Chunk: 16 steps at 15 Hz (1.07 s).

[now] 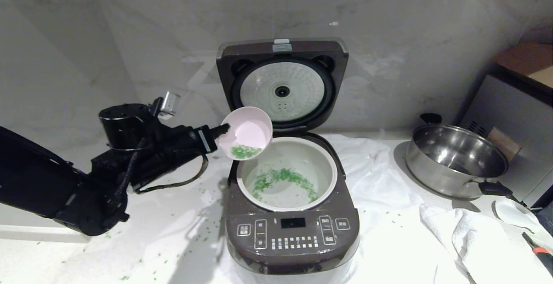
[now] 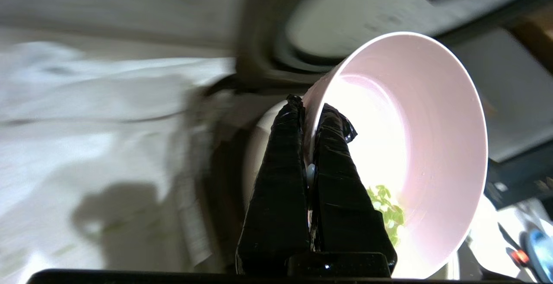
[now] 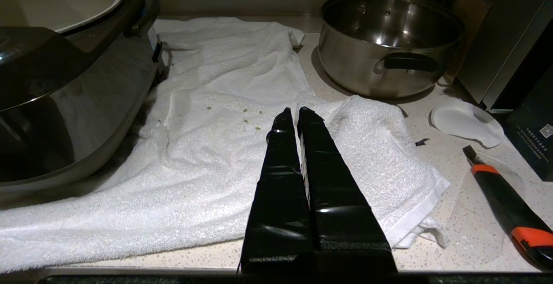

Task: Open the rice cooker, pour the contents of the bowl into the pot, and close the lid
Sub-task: Pour the water from the bowl into the rice cooker

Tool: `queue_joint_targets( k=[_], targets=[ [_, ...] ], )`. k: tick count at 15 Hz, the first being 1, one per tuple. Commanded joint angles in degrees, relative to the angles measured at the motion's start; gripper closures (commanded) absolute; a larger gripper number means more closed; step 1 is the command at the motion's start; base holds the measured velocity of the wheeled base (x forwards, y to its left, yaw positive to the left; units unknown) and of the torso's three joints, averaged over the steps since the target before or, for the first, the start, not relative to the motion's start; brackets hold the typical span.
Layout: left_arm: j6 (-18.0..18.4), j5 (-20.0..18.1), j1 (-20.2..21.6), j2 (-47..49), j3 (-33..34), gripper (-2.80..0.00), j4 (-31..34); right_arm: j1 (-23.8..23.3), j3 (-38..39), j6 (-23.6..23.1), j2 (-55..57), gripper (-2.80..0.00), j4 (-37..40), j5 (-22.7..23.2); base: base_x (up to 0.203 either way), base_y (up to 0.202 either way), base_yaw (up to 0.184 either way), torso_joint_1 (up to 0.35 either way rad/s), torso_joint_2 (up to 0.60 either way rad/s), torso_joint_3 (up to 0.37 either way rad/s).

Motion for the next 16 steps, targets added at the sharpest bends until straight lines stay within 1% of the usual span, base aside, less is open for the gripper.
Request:
queue_joint_targets(
  k=[1,2,3,4,5,6,7,8,9,10,11,14,16],
  targets=[
    [0.56,-1.69,3.34,-4.99,-0.76,0.0,4.72,0.01,0.0,-0.03,-0.01,0.0,0.0,0.02,0.0,0.0,0.0,0.0,0.0,0.0],
    [0.98,-3.08,4.13,-6.38,-0.31,0.0,7.4,0.01,0.0,-0.03,-0.01,0.0,0.0,0.02,0.0,0.0,0.0,0.0,0.0,0.0],
    [1.69,-4.44,5.14,-8.28,0.1,0.0,11.42,0.01,0.0,-0.03,-0.01,0.0,0.0,0.02,0.0,0.0,0.0,0.0,0.0,0.0],
    [2.73,-5.6,6.72,-10.16,0.22,0.0,15.91,0.01,0.0,-0.03,-0.01,0.0,0.0,0.02,0.0,0.0,0.0,0.0,0.0,0.0],
    [4.39,-6.23,8.57,-11.36,0.04,0.0,18.98,0.01,0.0,-0.03,-0.01,0.0,0.0,0.02,0.0,0.0,0.0,0.0,0.0,0.0],
    [6.88,-6.44,10.58,-11.59,-0.19,0.0,21.06,0.01,0.0,-0.03,-0.01,0.0,0.0,0.02,0.0,0.0,0.0,0.0,0.0,0.0],
    [10.95,-6.44,12.73,-11.61,-0.33,0.0,23.36,0.01,0.0,-0.03,-0.01,0.0,0.0,0.02,0.0,0.0,0.0,0.0,0.0,0.0],
    [14.86,-6.41,14.47,-11.76,-0.38,0.0,26.4,0.01,0.0,-0.03,-0.01,0.0,0.0,0.02,0.0,0.0,0.0,0.0,0.0,0.0],
    [17.41,-6.35,15.87,-12.1,-0.41,0.0,30.5,0.01,0.0,-0.03,-0.01,0.0,0.0,0.02,0.0,0.0,0.0,0.0,0.0,0.0],
    [18.39,-6.27,17.31,-12.46,-0.42,0.0,34.09,0.01,0.0,-0.03,-0.01,0.0,0.0,0.02,0.0,0.0,0.0,0.0,0.0,0.0],
    [18.62,-6.15,18.57,-12.49,-0.4,0.0,35.85,0.01,0.0,-0.03,-0.01,0.0,0.0,0.02,0.0,0.0,0.0,0.0,0.0,0.0],
    [18.68,-5.83,22.81,-10.7,0.49,0.0,36.56,0.01,0.0,-0.03,-0.01,0.0,0.0,0.02,0.0,0.0,0.0,0.0,0.0,0.0],
    [19.87,-5.98,25.21,-9.67,3.36,0.0,36.16,0.01,0.0,-0.03,-0.01,0.0,0.0,0.02,0.0,0.0,0.0,0.0,0.0,0.0]
  ],
)
